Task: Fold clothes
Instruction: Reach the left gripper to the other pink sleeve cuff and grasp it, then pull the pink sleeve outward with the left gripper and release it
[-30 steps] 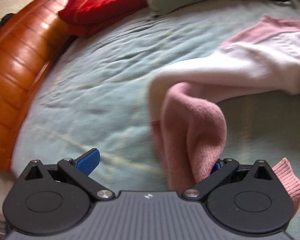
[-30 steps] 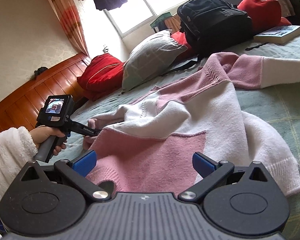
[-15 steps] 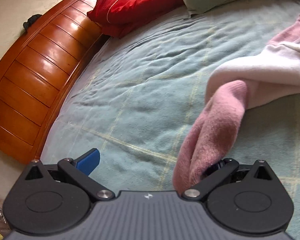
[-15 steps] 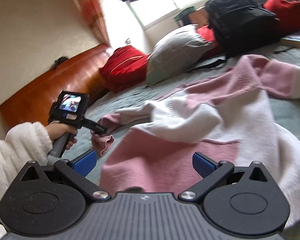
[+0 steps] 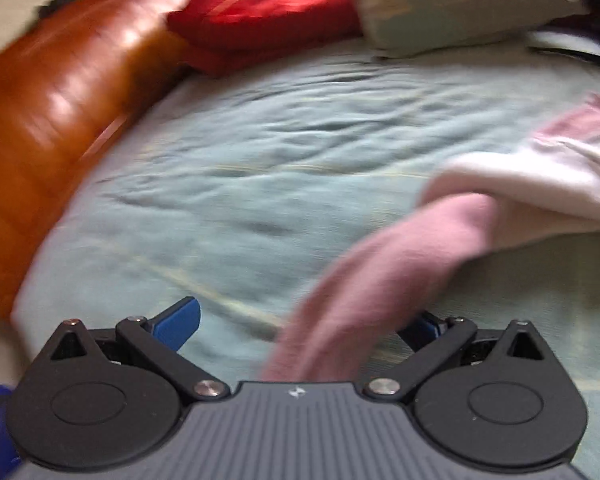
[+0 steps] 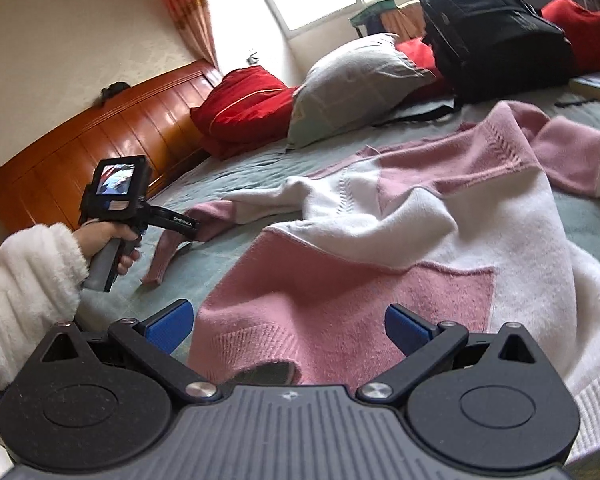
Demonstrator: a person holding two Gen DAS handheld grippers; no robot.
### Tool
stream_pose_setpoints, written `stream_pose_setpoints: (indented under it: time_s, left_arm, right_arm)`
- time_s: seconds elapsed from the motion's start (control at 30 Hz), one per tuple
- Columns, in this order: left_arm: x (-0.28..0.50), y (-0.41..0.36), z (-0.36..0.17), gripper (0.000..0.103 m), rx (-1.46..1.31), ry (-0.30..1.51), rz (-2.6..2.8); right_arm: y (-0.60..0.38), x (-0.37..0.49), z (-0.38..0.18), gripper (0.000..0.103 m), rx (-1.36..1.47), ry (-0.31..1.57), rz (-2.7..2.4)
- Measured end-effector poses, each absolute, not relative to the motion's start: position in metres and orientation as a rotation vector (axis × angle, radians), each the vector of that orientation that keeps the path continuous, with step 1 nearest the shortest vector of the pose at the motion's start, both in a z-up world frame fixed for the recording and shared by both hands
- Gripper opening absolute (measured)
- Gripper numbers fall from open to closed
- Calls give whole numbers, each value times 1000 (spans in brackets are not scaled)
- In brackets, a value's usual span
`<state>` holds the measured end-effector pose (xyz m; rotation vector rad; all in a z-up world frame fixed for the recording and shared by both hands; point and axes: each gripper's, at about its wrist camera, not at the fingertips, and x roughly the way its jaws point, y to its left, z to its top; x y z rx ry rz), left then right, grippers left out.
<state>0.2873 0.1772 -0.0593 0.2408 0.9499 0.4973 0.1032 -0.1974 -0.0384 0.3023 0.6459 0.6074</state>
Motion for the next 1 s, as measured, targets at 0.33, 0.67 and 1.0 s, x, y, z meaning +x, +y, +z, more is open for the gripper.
stream_pose_setpoints:
  time_s: [0.33, 0.67, 1.0]
  left_arm:
    - [303, 190, -58, 102, 185, 844, 633]
    - [307, 229, -36, 102, 116, 718, 776]
    - [337, 274, -6, 103, 110, 591, 854]
  right_arm:
    - [-190, 103, -39, 103, 265, 664, 565]
    - [-191, 108, -44, 103, 264, 679, 534]
    - [-191, 116, -46, 103, 250, 692, 496]
